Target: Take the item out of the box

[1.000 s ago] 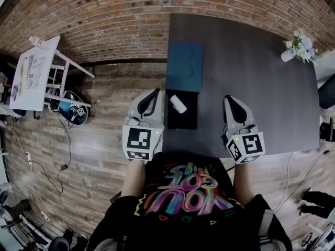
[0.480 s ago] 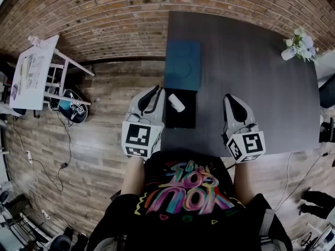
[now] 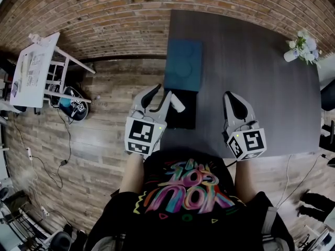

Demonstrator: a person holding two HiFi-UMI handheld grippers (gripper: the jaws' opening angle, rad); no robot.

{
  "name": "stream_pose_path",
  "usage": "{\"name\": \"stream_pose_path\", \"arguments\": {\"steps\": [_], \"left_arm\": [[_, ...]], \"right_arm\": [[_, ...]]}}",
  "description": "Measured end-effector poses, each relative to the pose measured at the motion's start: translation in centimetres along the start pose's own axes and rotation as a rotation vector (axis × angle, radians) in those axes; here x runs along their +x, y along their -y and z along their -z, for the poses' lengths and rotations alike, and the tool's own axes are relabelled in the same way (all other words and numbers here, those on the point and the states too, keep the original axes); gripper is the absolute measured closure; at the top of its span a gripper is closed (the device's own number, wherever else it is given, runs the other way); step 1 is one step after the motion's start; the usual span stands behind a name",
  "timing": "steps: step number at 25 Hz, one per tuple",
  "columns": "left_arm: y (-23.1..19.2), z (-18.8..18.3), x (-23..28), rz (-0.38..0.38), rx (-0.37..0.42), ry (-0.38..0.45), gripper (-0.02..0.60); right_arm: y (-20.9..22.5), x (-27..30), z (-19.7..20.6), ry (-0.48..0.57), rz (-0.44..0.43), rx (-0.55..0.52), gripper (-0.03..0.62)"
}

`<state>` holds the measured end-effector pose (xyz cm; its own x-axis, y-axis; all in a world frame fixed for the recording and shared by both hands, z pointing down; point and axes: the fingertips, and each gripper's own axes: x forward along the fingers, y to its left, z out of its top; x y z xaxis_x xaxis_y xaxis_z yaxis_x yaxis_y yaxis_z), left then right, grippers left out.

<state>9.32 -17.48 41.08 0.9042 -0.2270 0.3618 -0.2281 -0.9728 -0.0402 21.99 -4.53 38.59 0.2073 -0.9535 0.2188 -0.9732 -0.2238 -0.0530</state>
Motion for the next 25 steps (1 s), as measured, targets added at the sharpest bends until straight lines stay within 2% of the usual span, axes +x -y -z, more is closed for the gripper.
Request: {"name": "stream_pose_path", "arguments": {"steps": [11, 15, 20, 25], "left_arm": [[2.6, 3.6, 2.3, 0.142, 0.124, -0.129, 0.440], [3.6, 6.4, 3.0, 0.182, 0.173, -0.205, 0.431], [4.8, 8.8, 3.8, 0.254, 0.315, -0.281, 0.405], [5.0, 10.0, 4.3, 0.295, 0.436, -0.315, 0.394]], "right_arm": [[0.3, 0.5, 0.7, -0.026, -0.005, 0.005, 0.592], [0.6, 0.5, 1.0, -0.026, -0.001, 0.009, 0.592], [0.6, 0.4, 1.2, -0.035, 0.006, 0.006, 0.592], [0.5, 0.4, 1.3, -0.042, 0.015, 0.007, 0.592]]}}
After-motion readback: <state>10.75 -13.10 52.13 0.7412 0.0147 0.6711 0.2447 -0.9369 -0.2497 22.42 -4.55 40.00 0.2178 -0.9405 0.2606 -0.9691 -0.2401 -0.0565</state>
